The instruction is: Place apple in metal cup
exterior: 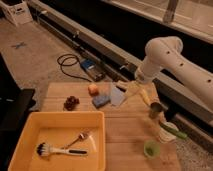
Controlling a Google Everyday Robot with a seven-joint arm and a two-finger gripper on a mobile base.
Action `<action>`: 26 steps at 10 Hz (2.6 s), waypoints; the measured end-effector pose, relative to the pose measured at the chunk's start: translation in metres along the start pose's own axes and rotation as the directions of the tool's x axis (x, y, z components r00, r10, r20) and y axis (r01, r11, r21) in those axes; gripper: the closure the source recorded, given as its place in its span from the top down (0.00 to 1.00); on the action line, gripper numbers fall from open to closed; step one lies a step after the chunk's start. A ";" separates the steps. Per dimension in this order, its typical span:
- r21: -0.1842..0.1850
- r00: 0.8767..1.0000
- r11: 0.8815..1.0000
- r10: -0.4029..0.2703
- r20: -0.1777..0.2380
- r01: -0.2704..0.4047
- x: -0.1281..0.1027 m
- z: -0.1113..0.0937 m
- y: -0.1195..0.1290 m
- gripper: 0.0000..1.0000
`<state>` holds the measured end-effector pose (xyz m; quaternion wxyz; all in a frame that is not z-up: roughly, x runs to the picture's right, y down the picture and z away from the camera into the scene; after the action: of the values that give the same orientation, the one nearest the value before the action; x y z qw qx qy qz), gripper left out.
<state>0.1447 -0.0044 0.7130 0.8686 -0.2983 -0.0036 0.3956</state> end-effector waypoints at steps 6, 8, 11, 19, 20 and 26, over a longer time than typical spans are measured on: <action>-0.101 0.995 0.990 -0.094 0.045 0.098 -0.094 0.084 0.037 0.80; -0.134 0.988 0.981 -0.132 0.084 0.142 -0.127 0.108 0.057 0.80; -0.165 0.982 0.972 -0.152 0.113 0.170 -0.147 0.120 0.070 0.80; -0.166 0.978 0.975 -0.115 0.173 0.145 -0.166 0.144 0.065 0.80; -0.175 0.975 0.973 -0.115 0.189 0.149 -0.180 0.159 0.069 0.80; -0.131 0.967 0.977 -0.139 0.213 0.169 -0.230 0.224 0.044 0.80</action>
<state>-0.0977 -0.0246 0.9269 0.8672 -0.3191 -0.1448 0.3538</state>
